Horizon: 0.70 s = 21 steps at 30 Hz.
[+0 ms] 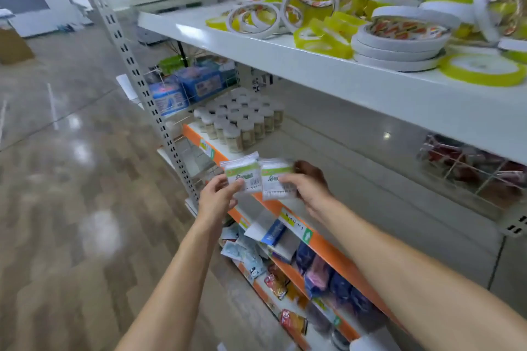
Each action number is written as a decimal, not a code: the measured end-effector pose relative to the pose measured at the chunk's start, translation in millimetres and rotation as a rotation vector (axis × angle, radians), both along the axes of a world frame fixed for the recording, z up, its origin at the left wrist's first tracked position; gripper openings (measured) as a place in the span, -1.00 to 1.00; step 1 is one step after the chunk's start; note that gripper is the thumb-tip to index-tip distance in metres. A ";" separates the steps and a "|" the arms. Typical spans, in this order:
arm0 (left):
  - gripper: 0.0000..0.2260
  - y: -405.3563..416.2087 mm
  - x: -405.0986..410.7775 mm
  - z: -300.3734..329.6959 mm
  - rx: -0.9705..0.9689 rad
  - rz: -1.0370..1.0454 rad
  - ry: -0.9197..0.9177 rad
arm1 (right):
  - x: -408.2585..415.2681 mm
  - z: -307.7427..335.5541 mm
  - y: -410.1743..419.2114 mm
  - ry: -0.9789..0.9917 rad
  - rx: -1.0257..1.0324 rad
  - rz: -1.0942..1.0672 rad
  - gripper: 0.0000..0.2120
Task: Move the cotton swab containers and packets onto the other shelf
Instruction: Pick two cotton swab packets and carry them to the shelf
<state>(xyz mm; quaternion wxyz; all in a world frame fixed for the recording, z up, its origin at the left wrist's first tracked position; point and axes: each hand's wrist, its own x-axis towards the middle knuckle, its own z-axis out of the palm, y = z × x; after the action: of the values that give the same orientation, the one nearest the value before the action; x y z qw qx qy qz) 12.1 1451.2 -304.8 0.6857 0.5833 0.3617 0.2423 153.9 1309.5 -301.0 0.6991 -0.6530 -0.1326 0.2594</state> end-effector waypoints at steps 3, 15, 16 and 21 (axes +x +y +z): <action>-0.70 11.6 27.7 -3.6 0.037 -0.026 0.038 | 20.1 0.3 0.5 -0.008 -0.011 -0.034 -0.75; -0.71 41.9 135.4 -14.2 0.210 -0.296 0.056 | 71.5 -15.8 -5.7 -0.011 -0.038 -0.296 -0.78; -0.73 46.5 145.0 -17.2 0.216 -0.325 0.061 | 73.3 -17.0 -2.8 0.001 -0.024 -0.326 -0.78; -0.79 68.4 189.9 -28.9 0.324 -0.418 0.100 | 75.7 -25.9 11.9 0.033 0.029 -0.492 -0.79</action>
<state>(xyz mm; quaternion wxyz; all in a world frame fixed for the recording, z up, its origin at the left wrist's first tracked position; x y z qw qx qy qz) 202.0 1519.5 -333.6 0.5998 0.7589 0.2231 0.1210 229.6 1321.4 -326.9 0.7526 -0.6511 0.0384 0.0899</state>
